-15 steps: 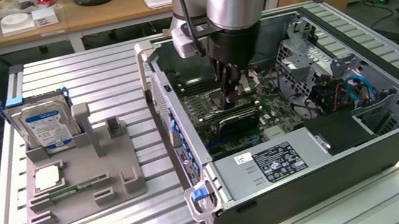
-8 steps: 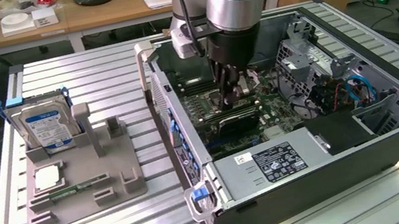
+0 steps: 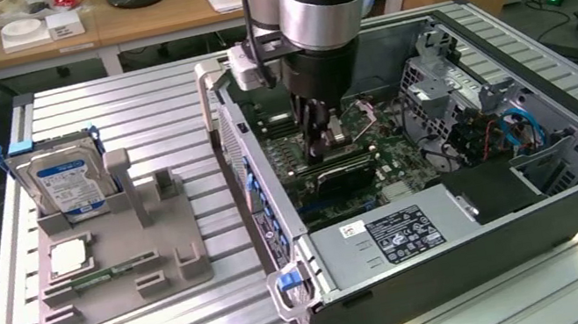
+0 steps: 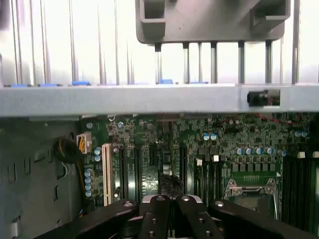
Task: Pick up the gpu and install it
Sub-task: 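Press down on the gpu until it lock into place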
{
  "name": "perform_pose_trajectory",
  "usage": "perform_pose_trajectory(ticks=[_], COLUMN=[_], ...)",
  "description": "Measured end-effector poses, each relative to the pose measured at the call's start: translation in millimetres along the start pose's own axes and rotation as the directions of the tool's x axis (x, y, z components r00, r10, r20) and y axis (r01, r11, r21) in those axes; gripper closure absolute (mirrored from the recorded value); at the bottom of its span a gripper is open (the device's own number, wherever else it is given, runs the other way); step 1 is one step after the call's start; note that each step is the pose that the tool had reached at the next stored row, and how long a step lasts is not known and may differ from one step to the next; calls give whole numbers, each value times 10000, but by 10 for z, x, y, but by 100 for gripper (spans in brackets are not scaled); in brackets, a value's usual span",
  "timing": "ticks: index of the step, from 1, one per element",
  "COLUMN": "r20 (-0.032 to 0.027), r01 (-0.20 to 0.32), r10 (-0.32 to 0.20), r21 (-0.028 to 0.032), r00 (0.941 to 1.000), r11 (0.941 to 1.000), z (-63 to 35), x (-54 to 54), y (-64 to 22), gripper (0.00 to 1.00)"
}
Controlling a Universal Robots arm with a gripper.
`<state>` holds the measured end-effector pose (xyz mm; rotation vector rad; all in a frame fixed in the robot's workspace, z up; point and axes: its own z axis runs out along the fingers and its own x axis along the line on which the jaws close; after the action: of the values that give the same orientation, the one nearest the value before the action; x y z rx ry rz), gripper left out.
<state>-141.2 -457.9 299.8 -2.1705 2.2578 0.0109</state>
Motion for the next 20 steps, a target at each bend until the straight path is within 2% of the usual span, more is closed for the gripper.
perform_pose_trajectory(ticks=[5, 10, 17, 20], r20=[0, 0, 1, 0], r01=[0, 1, 0, 0], r10=[0, -1, 0, 0], r21=[0, 0, 1, 0], r00=[10000, 10000, 10000, 10000], r11=[10000, 10000, 10000, 10000], z=[-12, -19, -60, -63], x=[4, 10, 10, 12], y=[93, 249, 277, 336], gripper=[90, 90, 90, 90])
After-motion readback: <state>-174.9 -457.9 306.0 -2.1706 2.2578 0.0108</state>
